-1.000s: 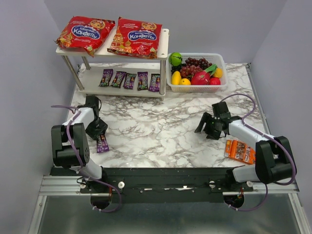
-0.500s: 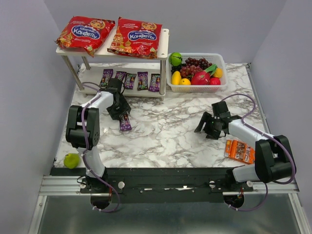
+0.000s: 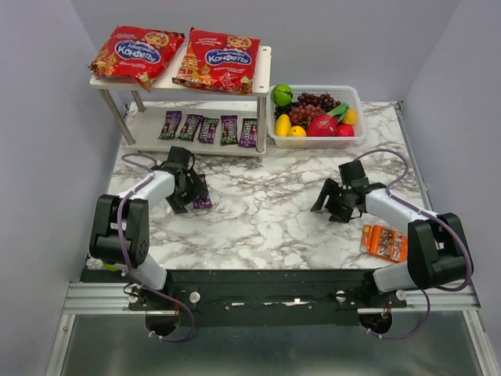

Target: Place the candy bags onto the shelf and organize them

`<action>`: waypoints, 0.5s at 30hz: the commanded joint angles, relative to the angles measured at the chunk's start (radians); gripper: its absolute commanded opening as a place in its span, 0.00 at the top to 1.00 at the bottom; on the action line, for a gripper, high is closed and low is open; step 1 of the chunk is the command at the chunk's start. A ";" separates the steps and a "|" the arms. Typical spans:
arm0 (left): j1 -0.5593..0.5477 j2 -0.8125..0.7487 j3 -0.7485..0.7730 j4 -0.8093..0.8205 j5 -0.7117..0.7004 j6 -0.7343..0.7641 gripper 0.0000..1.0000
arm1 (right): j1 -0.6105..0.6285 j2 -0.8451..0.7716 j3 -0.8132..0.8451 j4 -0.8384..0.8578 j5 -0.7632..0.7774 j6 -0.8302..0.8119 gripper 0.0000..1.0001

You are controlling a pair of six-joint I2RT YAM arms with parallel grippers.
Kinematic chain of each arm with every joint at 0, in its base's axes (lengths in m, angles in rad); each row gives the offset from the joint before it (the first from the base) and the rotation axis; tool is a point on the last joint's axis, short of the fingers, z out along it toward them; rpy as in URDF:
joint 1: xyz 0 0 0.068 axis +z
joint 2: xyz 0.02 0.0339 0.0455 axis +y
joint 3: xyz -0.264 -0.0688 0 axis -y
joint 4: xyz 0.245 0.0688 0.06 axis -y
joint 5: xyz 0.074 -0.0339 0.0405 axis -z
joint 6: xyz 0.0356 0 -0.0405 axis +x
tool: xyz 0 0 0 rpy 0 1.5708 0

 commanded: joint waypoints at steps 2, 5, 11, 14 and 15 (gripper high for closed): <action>-0.006 -0.181 -0.264 0.216 0.063 -0.184 0.15 | -0.004 0.035 0.008 -0.032 -0.018 -0.019 0.21; -0.013 -0.255 -0.379 0.336 0.031 -0.265 0.15 | -0.005 0.035 0.009 -0.040 -0.021 -0.033 0.21; -0.016 -0.292 -0.492 0.482 -0.058 -0.403 0.23 | -0.004 0.022 0.008 -0.060 -0.016 -0.058 0.21; -0.022 -0.296 -0.509 0.520 -0.067 -0.442 0.37 | -0.004 0.018 0.005 -0.069 -0.009 -0.065 0.21; -0.023 -0.299 -0.512 0.525 -0.066 -0.445 0.39 | -0.005 0.013 0.003 -0.074 -0.007 -0.068 0.21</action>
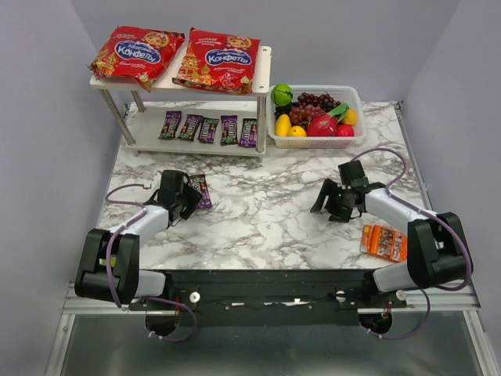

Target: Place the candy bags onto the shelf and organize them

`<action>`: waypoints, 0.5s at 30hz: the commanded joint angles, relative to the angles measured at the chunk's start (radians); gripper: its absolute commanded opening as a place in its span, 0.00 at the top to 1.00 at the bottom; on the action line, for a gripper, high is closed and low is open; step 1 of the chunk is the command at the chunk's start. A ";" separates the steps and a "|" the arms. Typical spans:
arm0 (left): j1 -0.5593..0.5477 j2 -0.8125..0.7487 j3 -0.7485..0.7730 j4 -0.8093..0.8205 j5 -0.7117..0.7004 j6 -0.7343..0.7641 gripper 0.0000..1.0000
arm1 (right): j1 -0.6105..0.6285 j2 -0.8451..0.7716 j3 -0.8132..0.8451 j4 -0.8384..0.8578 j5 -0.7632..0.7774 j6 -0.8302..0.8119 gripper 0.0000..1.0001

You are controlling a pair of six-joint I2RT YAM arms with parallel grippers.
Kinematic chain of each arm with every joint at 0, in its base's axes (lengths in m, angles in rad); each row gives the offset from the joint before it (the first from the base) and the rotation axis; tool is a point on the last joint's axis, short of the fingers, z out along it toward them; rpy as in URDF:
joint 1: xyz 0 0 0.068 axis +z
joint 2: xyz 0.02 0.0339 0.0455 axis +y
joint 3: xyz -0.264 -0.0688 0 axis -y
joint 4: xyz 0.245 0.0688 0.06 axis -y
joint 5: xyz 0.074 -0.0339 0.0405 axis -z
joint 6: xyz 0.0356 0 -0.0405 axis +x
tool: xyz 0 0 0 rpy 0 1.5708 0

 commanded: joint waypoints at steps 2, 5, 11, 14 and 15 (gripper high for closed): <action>-0.016 0.009 -0.051 0.059 -0.054 -0.092 0.48 | -0.005 0.001 -0.005 -0.073 0.016 -0.035 0.21; -0.016 0.009 -0.054 0.044 -0.053 -0.097 0.62 | -0.004 -0.004 -0.006 -0.076 0.021 -0.039 0.22; -0.014 0.029 -0.020 0.059 0.028 0.091 1.00 | -0.002 0.004 0.000 -0.076 0.021 -0.033 0.22; -0.019 0.110 0.044 0.076 0.223 0.309 1.00 | -0.004 0.001 0.003 -0.072 0.022 -0.033 0.22; -0.021 0.131 0.061 0.081 0.273 0.352 1.00 | -0.004 -0.001 0.004 -0.066 0.021 -0.032 0.22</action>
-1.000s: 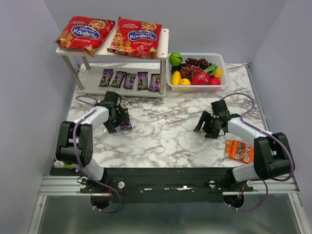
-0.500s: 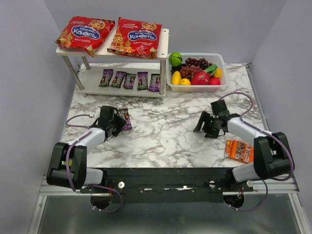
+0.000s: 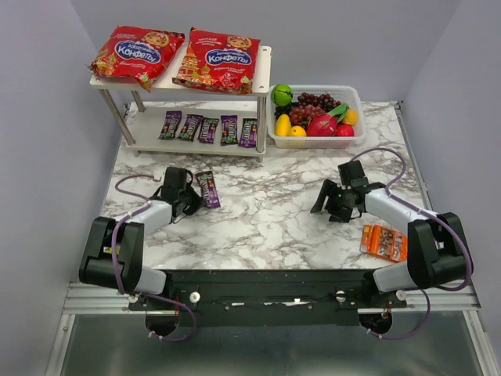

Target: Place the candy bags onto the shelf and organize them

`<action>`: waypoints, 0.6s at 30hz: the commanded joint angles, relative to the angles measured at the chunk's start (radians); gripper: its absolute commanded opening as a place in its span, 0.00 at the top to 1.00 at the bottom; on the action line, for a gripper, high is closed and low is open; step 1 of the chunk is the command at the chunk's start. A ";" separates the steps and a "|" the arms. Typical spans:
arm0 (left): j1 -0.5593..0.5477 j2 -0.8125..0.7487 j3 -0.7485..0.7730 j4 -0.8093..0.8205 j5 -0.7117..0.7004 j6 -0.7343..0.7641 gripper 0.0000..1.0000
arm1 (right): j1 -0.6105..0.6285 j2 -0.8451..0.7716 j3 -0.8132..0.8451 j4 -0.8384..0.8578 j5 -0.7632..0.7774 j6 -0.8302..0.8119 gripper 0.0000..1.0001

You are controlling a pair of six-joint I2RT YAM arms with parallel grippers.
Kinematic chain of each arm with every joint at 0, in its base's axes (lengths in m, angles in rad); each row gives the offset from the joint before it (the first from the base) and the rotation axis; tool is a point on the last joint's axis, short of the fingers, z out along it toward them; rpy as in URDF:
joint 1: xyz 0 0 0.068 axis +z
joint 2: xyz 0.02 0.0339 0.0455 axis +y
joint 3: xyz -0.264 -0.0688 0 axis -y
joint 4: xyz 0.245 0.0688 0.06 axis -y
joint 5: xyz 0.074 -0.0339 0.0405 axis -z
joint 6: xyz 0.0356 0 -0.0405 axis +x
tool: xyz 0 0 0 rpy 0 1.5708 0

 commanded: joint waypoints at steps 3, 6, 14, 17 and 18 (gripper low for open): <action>-0.027 0.132 0.109 0.040 0.412 0.403 1.00 | -0.004 0.005 0.007 -0.043 0.003 -0.015 0.22; -0.051 0.140 0.132 0.058 0.507 0.489 1.00 | -0.002 0.012 0.007 -0.013 -0.040 -0.024 0.22; -0.094 0.132 0.180 -0.092 0.506 0.570 0.75 | 0.058 0.043 0.024 0.081 -0.184 -0.044 0.22; -0.094 0.062 0.138 -0.127 0.405 0.512 0.41 | 0.122 0.072 0.071 0.113 -0.201 -0.062 0.23; -0.094 0.042 0.126 -0.136 0.376 0.491 0.37 | 0.139 0.081 0.085 0.132 -0.201 -0.074 0.24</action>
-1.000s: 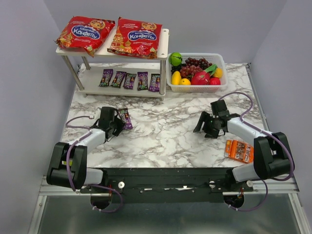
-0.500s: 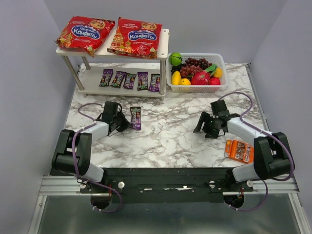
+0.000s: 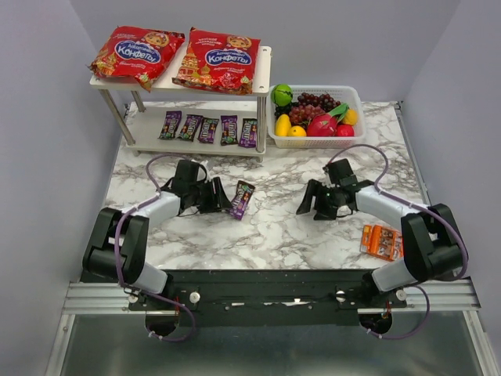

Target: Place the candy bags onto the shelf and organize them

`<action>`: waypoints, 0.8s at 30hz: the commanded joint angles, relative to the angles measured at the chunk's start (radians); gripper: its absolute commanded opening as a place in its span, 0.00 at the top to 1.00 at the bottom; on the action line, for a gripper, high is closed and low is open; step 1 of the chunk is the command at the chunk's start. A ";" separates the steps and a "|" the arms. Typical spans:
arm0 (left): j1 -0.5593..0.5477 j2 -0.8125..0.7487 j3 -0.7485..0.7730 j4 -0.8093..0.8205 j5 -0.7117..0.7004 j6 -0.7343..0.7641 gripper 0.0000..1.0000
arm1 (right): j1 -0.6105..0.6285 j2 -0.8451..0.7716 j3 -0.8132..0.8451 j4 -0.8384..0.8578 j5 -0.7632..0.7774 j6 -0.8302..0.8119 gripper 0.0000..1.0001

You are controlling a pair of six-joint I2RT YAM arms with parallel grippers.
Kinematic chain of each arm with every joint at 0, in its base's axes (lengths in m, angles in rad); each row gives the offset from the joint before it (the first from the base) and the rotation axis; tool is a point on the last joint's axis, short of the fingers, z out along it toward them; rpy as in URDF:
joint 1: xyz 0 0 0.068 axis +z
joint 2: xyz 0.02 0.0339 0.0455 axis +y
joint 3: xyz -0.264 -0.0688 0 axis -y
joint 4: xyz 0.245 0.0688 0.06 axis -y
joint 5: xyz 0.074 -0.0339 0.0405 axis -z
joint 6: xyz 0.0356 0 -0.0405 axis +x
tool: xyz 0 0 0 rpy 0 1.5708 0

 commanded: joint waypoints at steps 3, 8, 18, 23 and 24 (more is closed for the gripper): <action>-0.002 -0.165 -0.099 -0.091 -0.180 -0.151 0.21 | 0.137 0.084 0.135 0.122 -0.065 -0.069 0.26; -0.005 -0.265 -0.242 0.021 -0.218 -0.395 0.17 | 0.231 0.179 0.273 0.194 -0.082 -0.098 0.35; -0.084 -0.227 -0.319 0.297 -0.269 -0.659 0.23 | 0.283 0.464 0.506 0.354 -0.249 0.070 0.76; -0.117 -0.196 -0.326 0.302 -0.319 -0.714 0.30 | 0.328 0.533 0.500 0.461 -0.315 0.126 0.86; -0.120 -0.193 -0.331 0.303 -0.325 -0.725 0.31 | 0.334 0.541 0.497 0.483 -0.320 0.129 0.87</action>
